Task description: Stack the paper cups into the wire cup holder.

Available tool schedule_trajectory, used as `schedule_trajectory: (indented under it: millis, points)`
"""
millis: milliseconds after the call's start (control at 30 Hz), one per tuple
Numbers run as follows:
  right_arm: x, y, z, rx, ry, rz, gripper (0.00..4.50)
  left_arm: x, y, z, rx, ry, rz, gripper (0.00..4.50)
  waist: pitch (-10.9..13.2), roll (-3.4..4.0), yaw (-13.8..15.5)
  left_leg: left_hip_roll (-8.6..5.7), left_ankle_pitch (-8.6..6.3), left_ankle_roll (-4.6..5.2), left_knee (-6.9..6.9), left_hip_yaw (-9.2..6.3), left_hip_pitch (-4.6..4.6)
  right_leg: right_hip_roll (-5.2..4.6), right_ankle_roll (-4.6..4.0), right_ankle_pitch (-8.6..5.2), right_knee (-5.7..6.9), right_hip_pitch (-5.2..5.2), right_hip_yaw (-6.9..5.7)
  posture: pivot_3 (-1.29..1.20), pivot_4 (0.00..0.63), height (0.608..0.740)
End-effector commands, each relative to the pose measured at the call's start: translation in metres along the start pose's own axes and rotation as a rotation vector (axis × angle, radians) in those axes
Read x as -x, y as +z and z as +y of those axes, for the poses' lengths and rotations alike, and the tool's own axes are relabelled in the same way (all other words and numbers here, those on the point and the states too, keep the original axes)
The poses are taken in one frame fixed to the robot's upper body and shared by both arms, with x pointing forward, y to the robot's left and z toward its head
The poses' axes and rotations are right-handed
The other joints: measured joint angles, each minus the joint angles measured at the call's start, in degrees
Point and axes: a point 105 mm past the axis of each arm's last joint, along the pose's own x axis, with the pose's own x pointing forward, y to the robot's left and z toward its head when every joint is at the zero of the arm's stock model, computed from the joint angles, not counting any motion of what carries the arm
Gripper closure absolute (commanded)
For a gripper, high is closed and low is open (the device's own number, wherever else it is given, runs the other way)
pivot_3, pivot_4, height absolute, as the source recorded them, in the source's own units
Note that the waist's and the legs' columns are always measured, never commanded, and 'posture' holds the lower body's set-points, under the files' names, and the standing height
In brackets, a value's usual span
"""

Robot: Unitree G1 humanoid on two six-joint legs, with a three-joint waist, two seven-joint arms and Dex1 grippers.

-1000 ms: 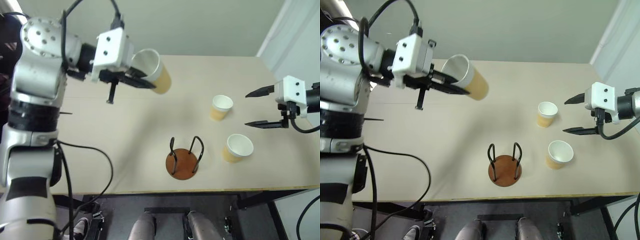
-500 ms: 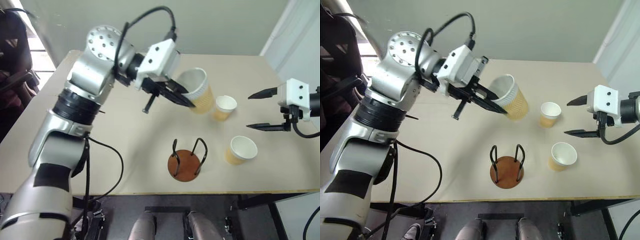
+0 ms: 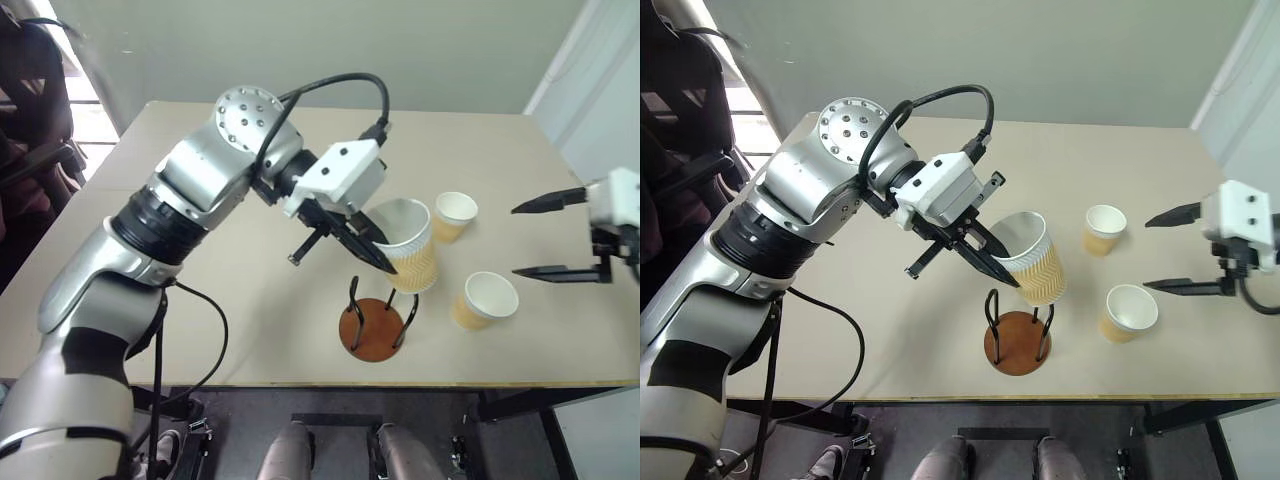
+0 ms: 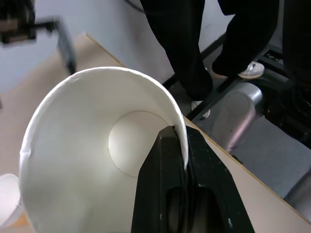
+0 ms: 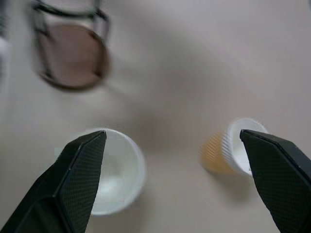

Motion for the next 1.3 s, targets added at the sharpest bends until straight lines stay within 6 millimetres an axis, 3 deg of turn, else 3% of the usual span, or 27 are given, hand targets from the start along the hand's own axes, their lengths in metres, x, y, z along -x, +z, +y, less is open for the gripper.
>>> schedule_trajectory:
  millis: [33,200,400,1300]
  points:
    - [0.038,0.046,0.000,0.058,-0.047,-0.115,0.00,0.002,0.008,0.000,-0.055,-0.037,0.015,4.46,0.00,0.00,0.04,-0.02,0.00,0.00,0.03,0.02,-0.01,0.00,-0.12,-0.13,0.00,0.01,0.03,0.00,0.150,0.740]
    - [0.044,0.069,0.005,0.046,-0.049,-0.208,0.00,-0.002,0.005,-0.003,-0.062,-0.073,0.021,4.46,0.00,0.00,-0.01,-0.10,0.00,0.00,0.17,0.05,0.11,0.00,-0.41,-0.38,0.01,0.20,0.09,0.00,0.150,0.740]
    - [0.037,0.060,0.006,0.020,-0.081,-0.162,0.00,-0.003,0.002,-0.002,-0.084,-0.091,0.053,4.46,0.02,0.03,0.07,-0.24,-0.08,0.14,0.45,-0.01,0.12,-0.06,-0.31,-0.32,0.10,0.30,0.15,0.00,0.150,0.740]
    - [0.038,0.064,0.014,-0.002,-0.134,-0.168,0.00,-0.010,-0.021,-0.008,-0.107,-0.185,0.128,4.46,0.02,0.05,0.09,-0.92,-0.40,0.67,0.47,0.04,-0.05,-0.75,0.24,-0.62,0.04,0.28,0.23,0.00,0.150,0.740]
